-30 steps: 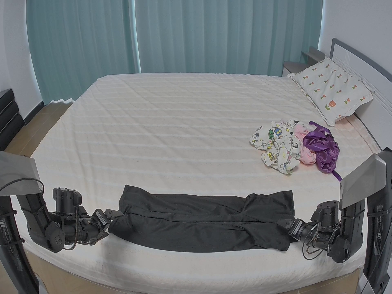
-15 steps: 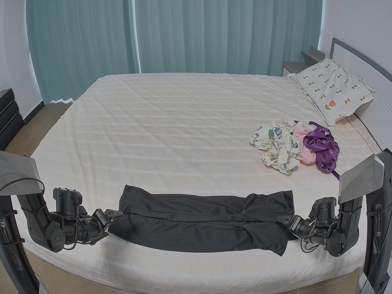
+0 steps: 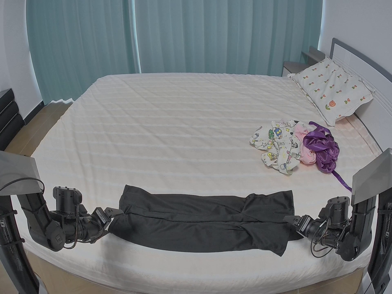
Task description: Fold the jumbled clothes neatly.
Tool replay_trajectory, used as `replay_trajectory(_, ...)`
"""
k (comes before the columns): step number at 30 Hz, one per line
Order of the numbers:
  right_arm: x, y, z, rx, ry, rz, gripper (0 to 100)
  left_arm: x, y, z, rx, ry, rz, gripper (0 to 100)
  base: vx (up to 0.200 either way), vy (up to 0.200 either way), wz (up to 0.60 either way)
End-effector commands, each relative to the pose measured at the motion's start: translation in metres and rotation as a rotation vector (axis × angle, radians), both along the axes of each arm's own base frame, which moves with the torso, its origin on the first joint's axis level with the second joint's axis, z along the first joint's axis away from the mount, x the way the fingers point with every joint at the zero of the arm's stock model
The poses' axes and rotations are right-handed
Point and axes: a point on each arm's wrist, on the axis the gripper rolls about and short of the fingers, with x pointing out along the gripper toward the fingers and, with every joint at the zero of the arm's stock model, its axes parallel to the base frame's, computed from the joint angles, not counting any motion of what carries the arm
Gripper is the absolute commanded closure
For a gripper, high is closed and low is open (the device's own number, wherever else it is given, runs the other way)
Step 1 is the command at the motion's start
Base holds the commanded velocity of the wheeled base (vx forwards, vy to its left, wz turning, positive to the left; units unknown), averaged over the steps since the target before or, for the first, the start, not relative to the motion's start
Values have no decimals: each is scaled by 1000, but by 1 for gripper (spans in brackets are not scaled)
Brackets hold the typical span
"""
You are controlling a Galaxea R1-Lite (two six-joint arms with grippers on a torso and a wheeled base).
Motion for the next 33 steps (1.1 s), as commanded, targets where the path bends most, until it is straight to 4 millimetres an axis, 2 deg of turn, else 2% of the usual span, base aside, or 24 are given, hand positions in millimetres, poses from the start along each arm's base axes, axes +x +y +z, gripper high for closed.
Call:
replay_trajectory(1,6,2,-2,3,-15,5,0,8,0,6,1,-45,6,0,0,0,0)
replay_trajectory(6,23,6,-5,11,-58,3,0,23,0,16,5,-110,13,0,0,0,0)
replay_trajectory(13,29,10,-6,24,-74,0,0,78,0,34,25,-200,2,0,0,0,0)
replay_trajectory(14,28,10,-9,30,-65,-4,0,94,-1,35,49,-199,-13,0,0,0,0)
replay_trajectory(17,27,11,-8,54,-58,-26,0,125,-2,27,129,-162,-33,0,0,0,0)
replay_trajectory(19,26,10,-8,65,-52,-36,0,144,-3,15,189,-129,-30,0,0,0,0)
replay_trajectory(20,26,10,-8,65,-52,-35,0,145,-3,14,191,-128,-30,0,0,0,0)
replay_trajectory(21,26,10,-8,65,-52,-36,0,156,-7,6,195,-118,-38,0,0,0,0)
replay_trajectory(27,26,10,-8,69,-58,-36,0,169,-17,-21,199,-92,-62,0,0,0,0)
replay_trajectory(33,24,10,-8,70,-60,-36,0,175,-23,-25,199,-99,-74,0,0,0,0)
